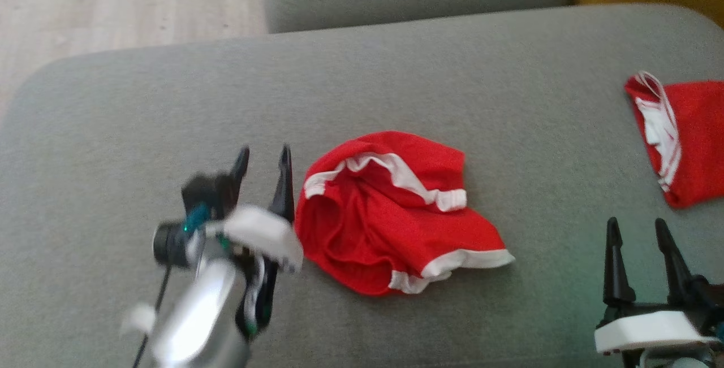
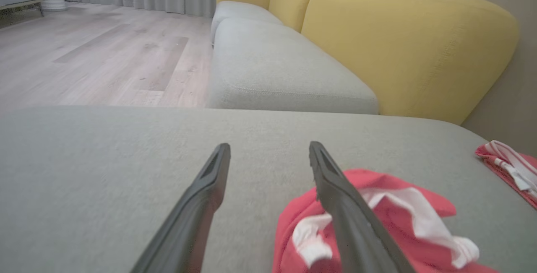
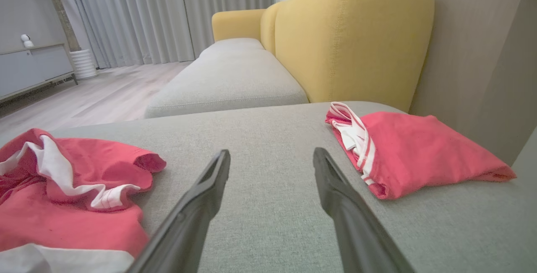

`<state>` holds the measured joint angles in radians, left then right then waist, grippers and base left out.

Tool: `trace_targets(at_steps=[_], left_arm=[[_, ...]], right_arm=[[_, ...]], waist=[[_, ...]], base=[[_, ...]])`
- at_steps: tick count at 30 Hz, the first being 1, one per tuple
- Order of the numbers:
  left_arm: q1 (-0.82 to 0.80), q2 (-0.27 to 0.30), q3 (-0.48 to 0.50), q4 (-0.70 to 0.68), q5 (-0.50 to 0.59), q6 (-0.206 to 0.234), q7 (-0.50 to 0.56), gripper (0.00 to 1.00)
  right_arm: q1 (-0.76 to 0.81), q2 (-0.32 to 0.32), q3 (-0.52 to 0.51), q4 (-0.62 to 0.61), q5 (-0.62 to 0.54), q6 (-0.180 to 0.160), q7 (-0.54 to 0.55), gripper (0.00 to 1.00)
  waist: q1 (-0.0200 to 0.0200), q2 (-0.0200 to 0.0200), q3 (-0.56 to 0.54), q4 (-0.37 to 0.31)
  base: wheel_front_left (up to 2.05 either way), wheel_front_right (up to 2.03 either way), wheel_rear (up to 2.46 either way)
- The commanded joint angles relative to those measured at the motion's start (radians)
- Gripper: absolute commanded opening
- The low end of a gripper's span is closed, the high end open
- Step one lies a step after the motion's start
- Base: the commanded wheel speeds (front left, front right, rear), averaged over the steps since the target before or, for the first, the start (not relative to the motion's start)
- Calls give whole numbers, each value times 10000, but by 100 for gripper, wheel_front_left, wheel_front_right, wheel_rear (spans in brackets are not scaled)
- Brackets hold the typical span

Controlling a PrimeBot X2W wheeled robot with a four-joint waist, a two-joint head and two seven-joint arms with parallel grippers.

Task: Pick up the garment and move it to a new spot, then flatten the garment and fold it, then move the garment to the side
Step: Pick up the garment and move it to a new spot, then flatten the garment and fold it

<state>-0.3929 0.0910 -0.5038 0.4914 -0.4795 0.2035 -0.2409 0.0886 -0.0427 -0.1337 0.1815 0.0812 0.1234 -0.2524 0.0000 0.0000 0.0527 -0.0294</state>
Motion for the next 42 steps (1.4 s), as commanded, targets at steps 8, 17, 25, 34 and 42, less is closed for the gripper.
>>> trace_targets(at_steps=[8,17,25,34,42], left_arm=[[2658,813,753,-2973,1679,1272,-204,100],[4824,592,1662,-4405,3071,680,-207,100],[5359,127,2504,-4537,3654,145,-207,100],[5396,-109,2921,-4532,3969,-271,-208,100],[4829,-355,1575,-4916,3808,-1363,-208,100]], right_arm=[[149,-76,-92,-731,-572,73,-93,100],[573,-76,-265,-486,-884,73,-93,100],[630,-76,-222,-360,-738,73,-93,100],[608,-76,-102,-306,-632,73,-93,100],[414,-76,150,-408,-559,73,-93,100]], waist=[[0,0,-515,1208],[0,0,-629,1652],[0,0,-675,1681],[0,0,-639,1697],[0,0,-545,1324]], base=[[0,0,0],[0,0,0],[0,0,0],[0,0,0],[0,0,0]])
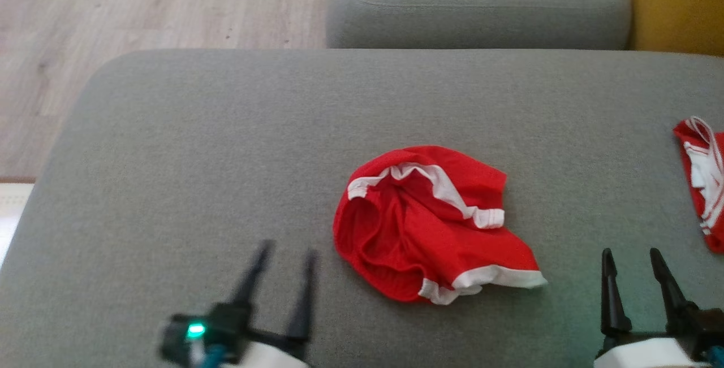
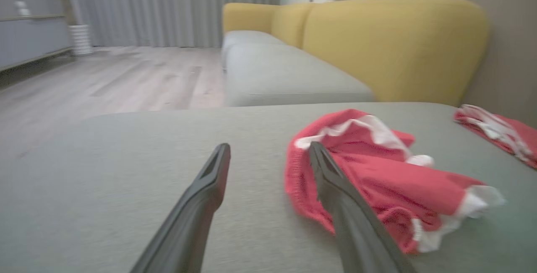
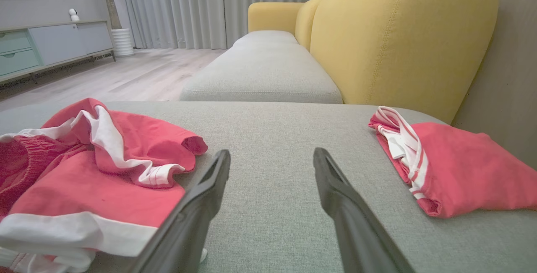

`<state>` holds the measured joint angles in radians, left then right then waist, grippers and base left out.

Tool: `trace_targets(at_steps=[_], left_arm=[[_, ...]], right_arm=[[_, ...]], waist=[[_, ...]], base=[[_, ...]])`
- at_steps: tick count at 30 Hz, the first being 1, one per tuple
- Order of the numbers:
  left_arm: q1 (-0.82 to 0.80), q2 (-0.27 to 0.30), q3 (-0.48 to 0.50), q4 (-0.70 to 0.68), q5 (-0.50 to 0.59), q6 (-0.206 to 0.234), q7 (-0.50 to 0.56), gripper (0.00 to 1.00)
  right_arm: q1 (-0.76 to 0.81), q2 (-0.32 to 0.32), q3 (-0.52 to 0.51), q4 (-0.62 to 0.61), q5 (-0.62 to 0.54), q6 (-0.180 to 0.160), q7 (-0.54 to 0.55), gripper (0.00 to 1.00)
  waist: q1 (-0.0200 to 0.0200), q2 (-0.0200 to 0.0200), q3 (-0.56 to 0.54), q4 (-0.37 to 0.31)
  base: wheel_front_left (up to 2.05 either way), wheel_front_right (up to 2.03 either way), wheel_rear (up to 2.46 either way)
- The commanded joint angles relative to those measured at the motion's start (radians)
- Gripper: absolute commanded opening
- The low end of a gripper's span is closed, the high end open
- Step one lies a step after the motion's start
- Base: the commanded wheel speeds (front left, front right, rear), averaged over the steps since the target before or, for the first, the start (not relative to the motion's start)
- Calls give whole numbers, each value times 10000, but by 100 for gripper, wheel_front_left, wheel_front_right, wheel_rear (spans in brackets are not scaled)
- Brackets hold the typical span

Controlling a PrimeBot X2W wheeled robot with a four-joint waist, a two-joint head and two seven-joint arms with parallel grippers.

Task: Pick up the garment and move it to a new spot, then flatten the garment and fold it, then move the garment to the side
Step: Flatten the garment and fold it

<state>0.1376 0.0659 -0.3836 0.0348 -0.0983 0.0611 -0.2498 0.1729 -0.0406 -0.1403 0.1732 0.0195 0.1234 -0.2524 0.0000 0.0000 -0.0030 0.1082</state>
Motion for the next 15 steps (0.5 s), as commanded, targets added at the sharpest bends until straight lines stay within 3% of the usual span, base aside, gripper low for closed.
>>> trace_targets(at_steps=[1,5,10,15], left_arm=[[-544,-116,44,-114,-63,-114,-118,100],[-1044,-147,-1185,771,-702,-670,661,100],[-2032,-153,-2616,1957,-1835,-654,1810,100],[-2955,-154,-3530,3153,-3187,-409,1780,100]], right_arm=[[-444,-97,245,-355,62,73,-93,100],[-502,-97,314,-482,82,73,-93,100],[-703,-97,472,-544,82,73,-93,100],[-886,-97,545,-536,114,73,-93,100]], waist=[[0,0,23,-131],[0,0,206,-445],[0,0,593,-898],[0,0,837,-1319]], base=[[0,0,0],[0,0,0],[0,0,0],[0,0,0]])
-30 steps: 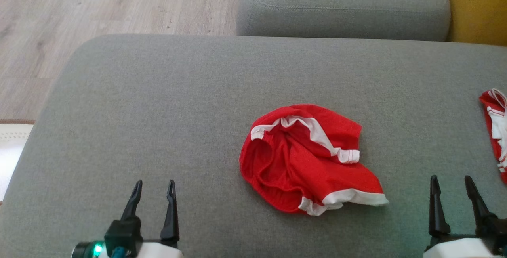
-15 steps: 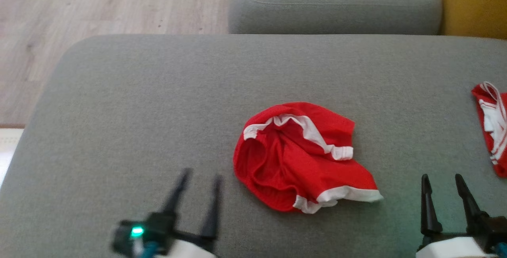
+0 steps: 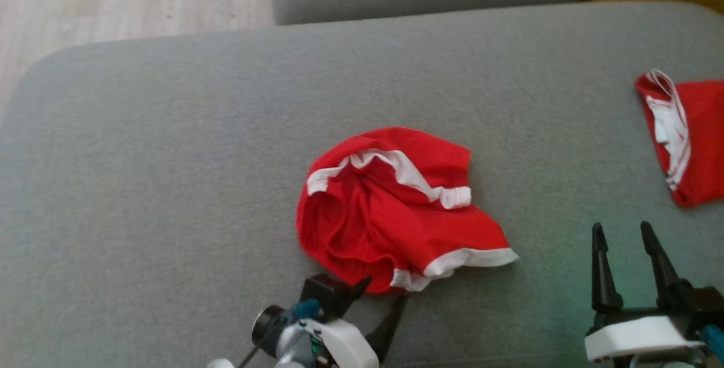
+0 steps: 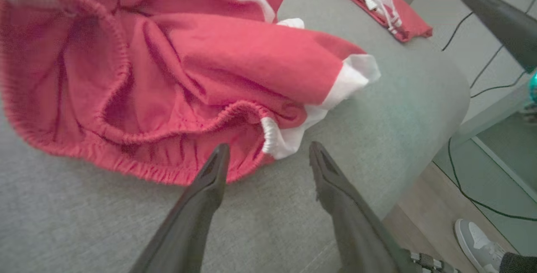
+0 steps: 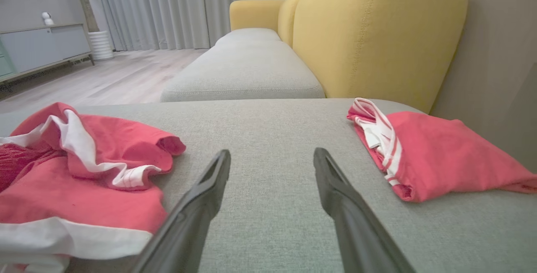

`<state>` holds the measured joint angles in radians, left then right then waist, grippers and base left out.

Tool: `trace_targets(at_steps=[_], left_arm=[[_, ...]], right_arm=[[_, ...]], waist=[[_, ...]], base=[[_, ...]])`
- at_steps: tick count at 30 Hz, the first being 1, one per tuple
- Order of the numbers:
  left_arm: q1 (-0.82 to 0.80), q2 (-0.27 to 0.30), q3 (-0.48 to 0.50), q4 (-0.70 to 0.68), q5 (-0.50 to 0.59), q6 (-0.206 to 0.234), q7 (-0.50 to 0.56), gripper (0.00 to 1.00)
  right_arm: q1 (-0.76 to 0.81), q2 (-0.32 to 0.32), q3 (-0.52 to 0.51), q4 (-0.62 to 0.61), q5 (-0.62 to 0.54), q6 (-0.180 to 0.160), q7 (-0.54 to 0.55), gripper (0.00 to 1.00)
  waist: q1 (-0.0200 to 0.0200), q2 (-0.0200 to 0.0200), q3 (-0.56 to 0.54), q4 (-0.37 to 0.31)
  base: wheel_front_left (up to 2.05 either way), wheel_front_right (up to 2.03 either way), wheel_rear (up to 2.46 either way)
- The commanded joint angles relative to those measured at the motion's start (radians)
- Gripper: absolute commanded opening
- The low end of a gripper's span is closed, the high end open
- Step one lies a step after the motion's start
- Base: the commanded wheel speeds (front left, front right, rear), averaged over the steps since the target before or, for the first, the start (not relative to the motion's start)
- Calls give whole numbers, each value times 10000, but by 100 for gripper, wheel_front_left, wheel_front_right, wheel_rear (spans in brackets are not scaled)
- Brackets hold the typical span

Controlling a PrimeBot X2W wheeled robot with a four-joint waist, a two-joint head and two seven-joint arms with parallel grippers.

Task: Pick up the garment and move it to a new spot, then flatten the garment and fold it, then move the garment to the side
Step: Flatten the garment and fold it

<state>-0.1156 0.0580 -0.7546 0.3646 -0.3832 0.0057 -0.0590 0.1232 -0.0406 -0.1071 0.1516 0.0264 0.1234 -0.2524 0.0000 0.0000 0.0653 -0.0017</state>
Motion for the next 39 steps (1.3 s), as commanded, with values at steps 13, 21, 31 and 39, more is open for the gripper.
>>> trace_targets(at_steps=[13,21,31,39], left_arm=[[-1983,-77,-1461,1790,-2778,605,-1117,0],[-2331,157,-1258,2112,-3478,780,-1492,0],[-393,2893,-371,-802,-4218,1723,-662,0],[362,3266,-93,-2194,-4409,2418,-691,100]], right_arm=[[-477,-97,170,-240,153,73,-93,100],[-421,-97,57,-255,187,73,-93,100],[-76,-97,-133,-68,287,73,-93,100],[-204,-97,-31,84,200,73,-93,100]], waist=[[0,0,267,-345],[0,0,239,-122],[0,0,111,330],[0,0,20,443]], base=[[0,0,0],[0,0,0],[0,0,0],[0,0,0]])
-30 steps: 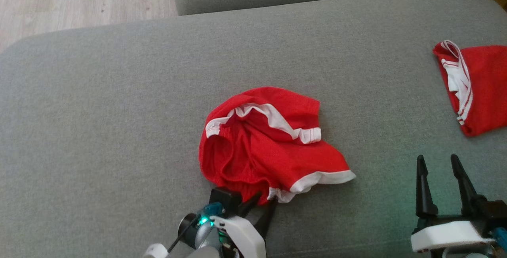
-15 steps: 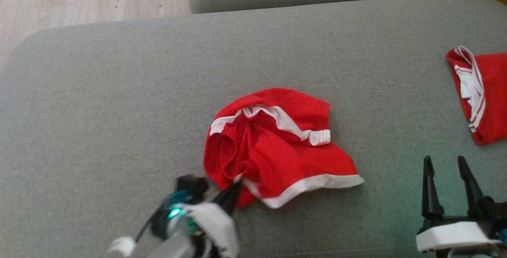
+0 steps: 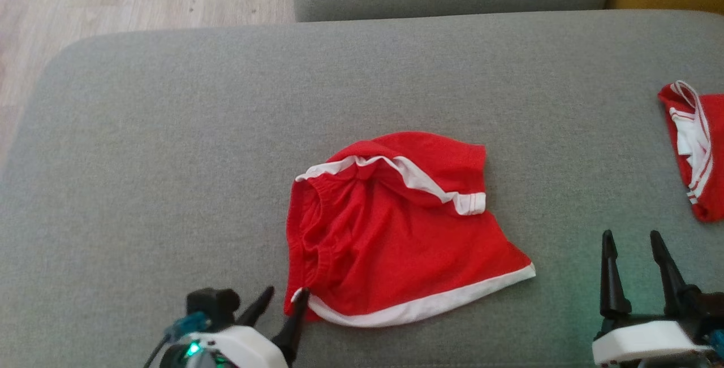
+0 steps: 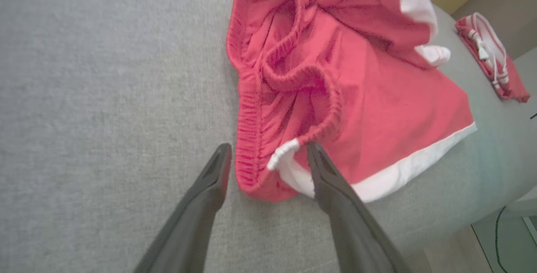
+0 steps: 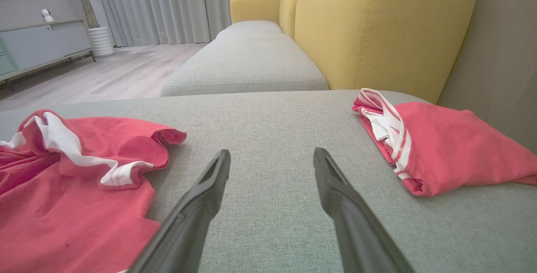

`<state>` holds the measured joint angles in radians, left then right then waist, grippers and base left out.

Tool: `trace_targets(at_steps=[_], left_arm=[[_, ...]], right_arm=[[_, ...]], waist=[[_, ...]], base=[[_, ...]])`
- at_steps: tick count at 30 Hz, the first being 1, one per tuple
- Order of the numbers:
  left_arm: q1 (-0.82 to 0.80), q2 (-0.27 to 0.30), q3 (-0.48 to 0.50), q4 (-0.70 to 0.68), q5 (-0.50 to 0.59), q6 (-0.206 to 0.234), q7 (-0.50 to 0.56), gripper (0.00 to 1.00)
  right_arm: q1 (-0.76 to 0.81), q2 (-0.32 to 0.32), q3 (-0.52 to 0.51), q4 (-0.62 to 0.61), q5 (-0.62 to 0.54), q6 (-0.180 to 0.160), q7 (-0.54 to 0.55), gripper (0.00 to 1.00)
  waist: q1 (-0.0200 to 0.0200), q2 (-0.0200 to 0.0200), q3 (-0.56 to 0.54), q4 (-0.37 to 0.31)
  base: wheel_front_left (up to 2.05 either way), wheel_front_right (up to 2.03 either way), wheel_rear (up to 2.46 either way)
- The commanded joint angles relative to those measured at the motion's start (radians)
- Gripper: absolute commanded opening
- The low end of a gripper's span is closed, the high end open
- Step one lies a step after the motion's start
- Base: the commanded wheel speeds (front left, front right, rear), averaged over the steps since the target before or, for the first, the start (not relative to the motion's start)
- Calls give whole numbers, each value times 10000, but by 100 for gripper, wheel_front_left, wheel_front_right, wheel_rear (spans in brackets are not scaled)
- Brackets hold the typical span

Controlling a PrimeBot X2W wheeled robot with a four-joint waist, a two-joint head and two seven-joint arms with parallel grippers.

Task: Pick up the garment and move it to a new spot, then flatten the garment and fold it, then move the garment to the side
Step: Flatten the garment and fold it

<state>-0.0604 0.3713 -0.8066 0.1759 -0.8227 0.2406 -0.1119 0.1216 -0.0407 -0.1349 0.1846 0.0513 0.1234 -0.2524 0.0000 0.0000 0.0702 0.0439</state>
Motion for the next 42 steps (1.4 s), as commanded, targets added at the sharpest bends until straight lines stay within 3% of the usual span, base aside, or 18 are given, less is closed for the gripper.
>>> trace_targets(at_steps=[1,6,12,16,21,26,36,42], left_arm=[[-103,117,509,-405,-28,164,-302,100],[445,39,1333,-1083,334,710,-1350,100],[1380,-459,3040,-2111,2358,1170,-1493,100],[1916,-721,3729,-2088,4234,849,-1496,100],[2239,-1317,4625,-2029,5321,613,-1497,100],[2359,-1885,5204,-2013,6380,-324,-1497,100],[2602,-2802,6262,-1903,7207,-1503,-1498,100],[2581,-2998,6486,-1789,7438,-1811,-1498,100]], right_arm=[[-186,-95,249,-236,-82,73,-93,100],[3,-95,36,-352,-181,73,-93,100],[249,-95,-242,-688,-200,73,-93,100],[386,-95,-124,-807,-244,73,-93,100],[422,-95,161,-831,-217,73,-93,100],[417,-95,498,-764,-105,73,-93,100],[497,-95,964,-434,-48,73,-93,100],[431,-95,949,-413,-53,73,-93,100]], waist=[[0,0,-68,-28],[0,0,-437,-26],[0,0,-768,178],[0,0,-886,385],[0,0,-951,513],[0,0,-957,666],[0,0,-950,708],[0,0,-885,696]], base=[[0,0,0],[0,0,0],[0,0,0],[0,0,0],[0,0,0],[0,0,0],[0,0,0],[0,0,0]])
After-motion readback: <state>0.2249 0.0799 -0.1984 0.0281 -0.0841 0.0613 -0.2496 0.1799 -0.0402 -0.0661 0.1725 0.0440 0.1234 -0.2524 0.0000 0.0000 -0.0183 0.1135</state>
